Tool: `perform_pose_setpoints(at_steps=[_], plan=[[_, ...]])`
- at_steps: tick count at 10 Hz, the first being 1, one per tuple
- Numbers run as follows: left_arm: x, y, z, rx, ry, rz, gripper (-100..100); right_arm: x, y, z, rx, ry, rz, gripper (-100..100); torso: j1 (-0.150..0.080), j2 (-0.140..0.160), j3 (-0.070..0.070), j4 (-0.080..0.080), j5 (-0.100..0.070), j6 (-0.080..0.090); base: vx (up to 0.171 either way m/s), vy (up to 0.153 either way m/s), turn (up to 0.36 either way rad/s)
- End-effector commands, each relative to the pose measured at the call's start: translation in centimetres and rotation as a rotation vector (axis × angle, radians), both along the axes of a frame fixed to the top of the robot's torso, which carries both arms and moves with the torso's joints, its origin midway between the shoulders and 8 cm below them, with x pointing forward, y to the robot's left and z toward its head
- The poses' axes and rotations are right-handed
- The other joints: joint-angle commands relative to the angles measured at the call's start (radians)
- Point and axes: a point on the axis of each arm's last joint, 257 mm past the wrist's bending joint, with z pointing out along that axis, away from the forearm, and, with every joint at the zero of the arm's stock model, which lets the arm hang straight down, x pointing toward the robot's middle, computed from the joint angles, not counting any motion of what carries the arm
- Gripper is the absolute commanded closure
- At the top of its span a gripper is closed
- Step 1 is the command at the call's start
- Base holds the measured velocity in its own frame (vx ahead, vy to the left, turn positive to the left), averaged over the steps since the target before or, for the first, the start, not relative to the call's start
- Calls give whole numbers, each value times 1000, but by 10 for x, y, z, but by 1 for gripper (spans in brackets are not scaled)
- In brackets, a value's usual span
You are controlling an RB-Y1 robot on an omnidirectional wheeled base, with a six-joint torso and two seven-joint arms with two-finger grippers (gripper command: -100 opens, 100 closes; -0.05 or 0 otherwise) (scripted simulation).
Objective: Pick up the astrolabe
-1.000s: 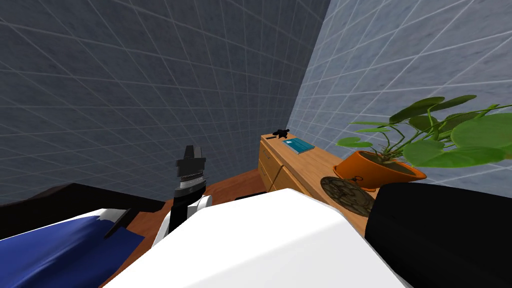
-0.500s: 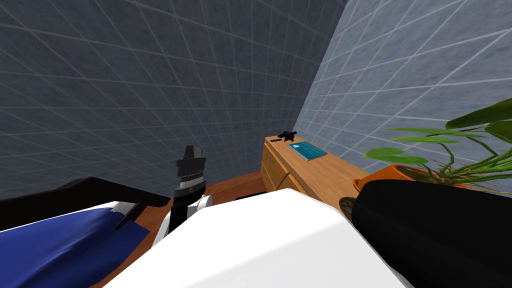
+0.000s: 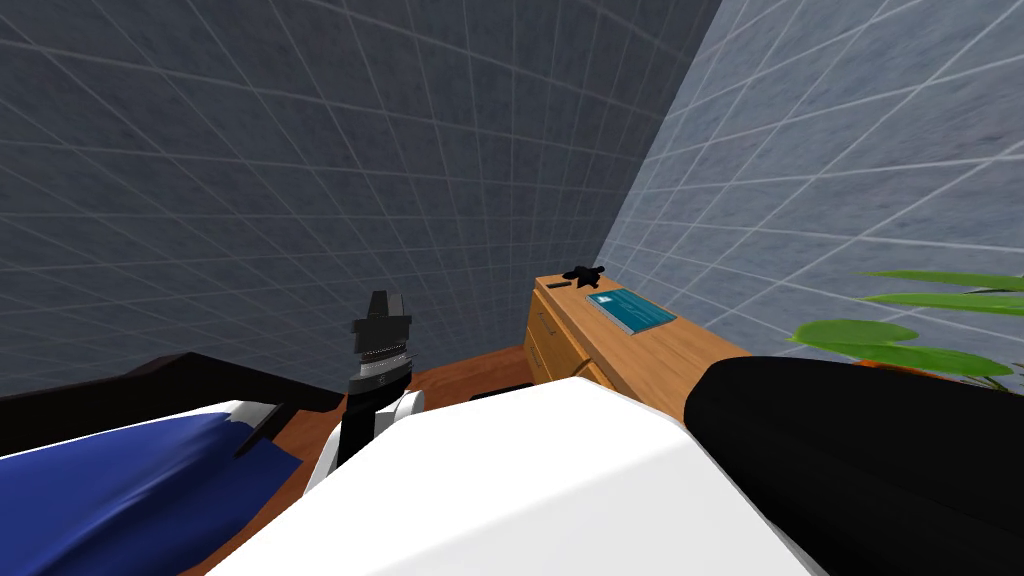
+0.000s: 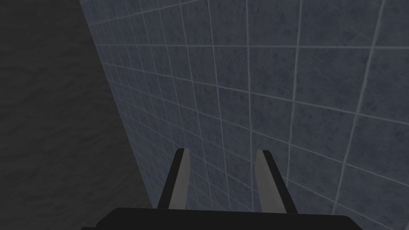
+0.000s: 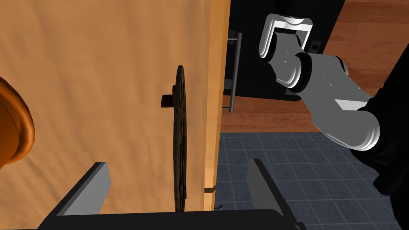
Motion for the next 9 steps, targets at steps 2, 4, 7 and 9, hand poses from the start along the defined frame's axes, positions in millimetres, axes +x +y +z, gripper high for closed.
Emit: perform_pose_setpoints(at_steps=[2,4,7,9], plan=[[0,0,0,0,0,0,0,0,0,0,0,2,0,0,0,3,2,1,0,0,18,-3,3],[0,0,0,0,0,0,0,-4,-4,-15,0,-6,2,-100,1,6,4,2,0,0,7,13,-8],[0,0,0,0,0,0,0,-6,-5,-22,1,-10,4,-100,1,7,4,2,0,0,4,13,-4],[0,0,0,0,0,0,0,-6,-5,-22,0,-10,4,100,1,7,4,2,0,0,0,0,0]])
